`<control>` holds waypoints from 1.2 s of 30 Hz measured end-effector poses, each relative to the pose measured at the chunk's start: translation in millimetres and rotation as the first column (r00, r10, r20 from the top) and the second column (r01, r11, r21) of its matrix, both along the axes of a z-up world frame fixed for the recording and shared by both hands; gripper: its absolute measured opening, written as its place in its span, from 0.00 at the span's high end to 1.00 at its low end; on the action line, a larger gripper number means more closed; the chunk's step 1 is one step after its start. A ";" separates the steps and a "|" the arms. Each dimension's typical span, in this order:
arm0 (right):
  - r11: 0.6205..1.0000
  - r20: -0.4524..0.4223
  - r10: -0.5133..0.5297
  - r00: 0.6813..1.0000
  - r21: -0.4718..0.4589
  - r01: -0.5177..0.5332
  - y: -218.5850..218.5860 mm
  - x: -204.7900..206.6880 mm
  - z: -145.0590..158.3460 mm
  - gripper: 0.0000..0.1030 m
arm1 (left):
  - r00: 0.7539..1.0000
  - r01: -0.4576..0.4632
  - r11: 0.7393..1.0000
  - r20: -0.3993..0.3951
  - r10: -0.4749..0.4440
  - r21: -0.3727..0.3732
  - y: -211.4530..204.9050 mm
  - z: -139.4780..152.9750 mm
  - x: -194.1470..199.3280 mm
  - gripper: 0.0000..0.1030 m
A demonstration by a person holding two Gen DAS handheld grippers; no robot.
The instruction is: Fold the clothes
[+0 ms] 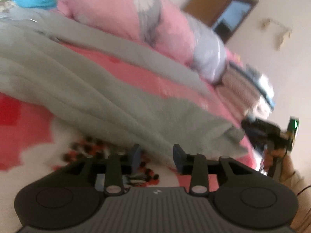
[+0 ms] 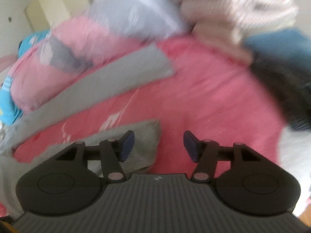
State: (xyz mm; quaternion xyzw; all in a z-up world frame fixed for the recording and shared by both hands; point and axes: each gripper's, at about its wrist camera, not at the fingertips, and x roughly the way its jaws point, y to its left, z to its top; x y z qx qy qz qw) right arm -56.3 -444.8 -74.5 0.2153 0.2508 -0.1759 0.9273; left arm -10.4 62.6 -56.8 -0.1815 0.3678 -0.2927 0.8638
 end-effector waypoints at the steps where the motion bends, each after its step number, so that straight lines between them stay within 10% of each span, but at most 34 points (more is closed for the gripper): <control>1: 1.000 0.032 0.011 0.999 -0.023 -0.010 5.6 -5.3 4.9 0.44 | 0.999 -0.040 0.999 0.008 0.040 -0.012 13.5 4.5 0.6 0.61; 4: 0.986 0.133 0.153 0.979 -0.094 -0.141 36.0 -15.2 18.5 0.44 | 0.981 -0.195 0.981 0.014 0.196 -0.012 50.2 11.2 10.3 0.55; 7: 0.888 0.161 0.448 0.880 -0.195 -0.416 99.6 -10.1 23.1 0.44 | 0.927 -0.375 0.927 -0.012 0.375 0.011 84.1 4.2 27.6 0.45; 13: 0.442 0.027 0.885 0.465 -0.366 -0.819 242.5 0.5 -3.5 0.48 | 0.846 -0.525 0.850 -0.087 0.527 0.044 113.9 -16.1 64.8 0.45; 16: 0.315 -0.055 0.929 0.366 -0.403 -0.859 284.4 6.4 -22.6 0.51 | 0.838 -0.533 0.843 -0.088 0.538 0.076 106.0 -21.6 78.2 0.46; 21: 0.337 -0.097 0.910 0.403 -0.391 -0.856 292.6 24.1 -45.0 0.60 | 0.833 -0.536 0.836 -0.088 0.547 0.120 99.7 -27.6 88.8 0.65; 25: 0.401 -0.062 0.896 0.439 -0.310 -0.862 281.4 31.8 -52.9 0.90 | 0.834 -0.533 0.836 -0.084 0.545 0.133 107.7 -29.8 89.3 0.92; 36: 0.384 0.012 0.923 0.385 -0.085 -0.919 256.8 32.2 -44.0 0.96 | 0.850 -0.505 0.831 -0.034 0.526 0.233 110.0 -23.8 57.9 0.93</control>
